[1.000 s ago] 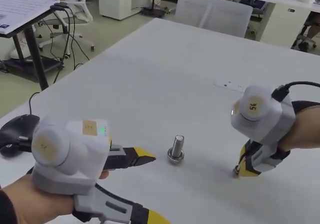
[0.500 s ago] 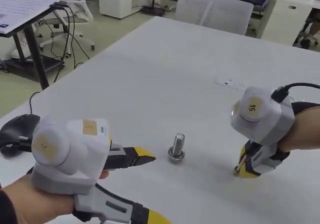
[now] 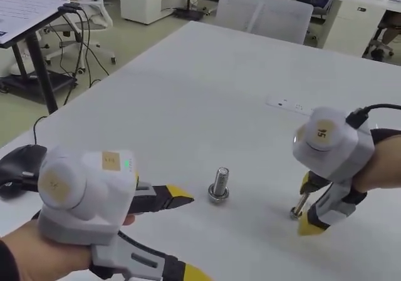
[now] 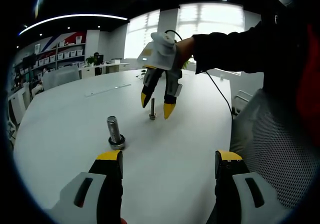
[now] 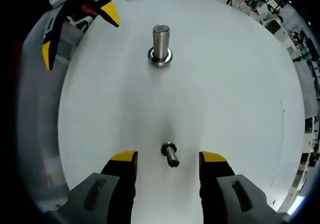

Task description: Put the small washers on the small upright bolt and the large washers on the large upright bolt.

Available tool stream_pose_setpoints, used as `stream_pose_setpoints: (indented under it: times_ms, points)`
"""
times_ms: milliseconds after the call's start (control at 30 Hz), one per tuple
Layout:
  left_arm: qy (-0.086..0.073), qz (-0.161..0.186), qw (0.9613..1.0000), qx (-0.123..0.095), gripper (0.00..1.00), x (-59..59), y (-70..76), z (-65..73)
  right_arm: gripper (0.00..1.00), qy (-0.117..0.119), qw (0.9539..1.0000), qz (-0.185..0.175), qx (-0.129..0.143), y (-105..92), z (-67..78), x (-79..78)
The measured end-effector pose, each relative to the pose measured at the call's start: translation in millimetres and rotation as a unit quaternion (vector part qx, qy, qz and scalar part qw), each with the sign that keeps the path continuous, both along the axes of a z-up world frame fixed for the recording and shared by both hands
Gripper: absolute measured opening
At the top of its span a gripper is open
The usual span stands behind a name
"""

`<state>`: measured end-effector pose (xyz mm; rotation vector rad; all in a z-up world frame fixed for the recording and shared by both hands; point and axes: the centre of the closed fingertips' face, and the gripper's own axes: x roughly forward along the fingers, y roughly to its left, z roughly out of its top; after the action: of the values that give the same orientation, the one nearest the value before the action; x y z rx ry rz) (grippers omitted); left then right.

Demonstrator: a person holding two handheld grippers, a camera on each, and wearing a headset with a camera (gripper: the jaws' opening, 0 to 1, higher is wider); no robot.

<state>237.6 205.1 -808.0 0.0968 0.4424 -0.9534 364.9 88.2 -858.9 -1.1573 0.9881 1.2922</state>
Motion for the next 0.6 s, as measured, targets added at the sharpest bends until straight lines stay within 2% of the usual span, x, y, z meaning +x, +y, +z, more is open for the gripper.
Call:
stream_pose_setpoints:
  times_ms: [167,333,467,600]
  points:
    - [0.001,-0.001,1.0,0.001,0.75,-0.2,-0.6,0.0,0.69,-0.004,0.9998,-0.004,0.022,1.5,1.9,-0.1]
    - [0.002,-0.002,1.0,0.002,0.75,-0.5,-1.0,-0.7,0.79,-0.009,0.9991,-0.009,0.04,-0.8,2.2,-0.9]
    - [0.003,-0.003,1.0,0.002,0.75,-0.1,-1.1,-0.7,0.83,-0.01,0.998,-0.017,0.06,-1.0,4.1,-3.2]
    - [0.004,-0.005,1.0,0.002,0.75,-0.3,-1.5,-1.3,0.85,-0.018,0.9948,-0.03,0.095,3.5,12.0,-4.8]
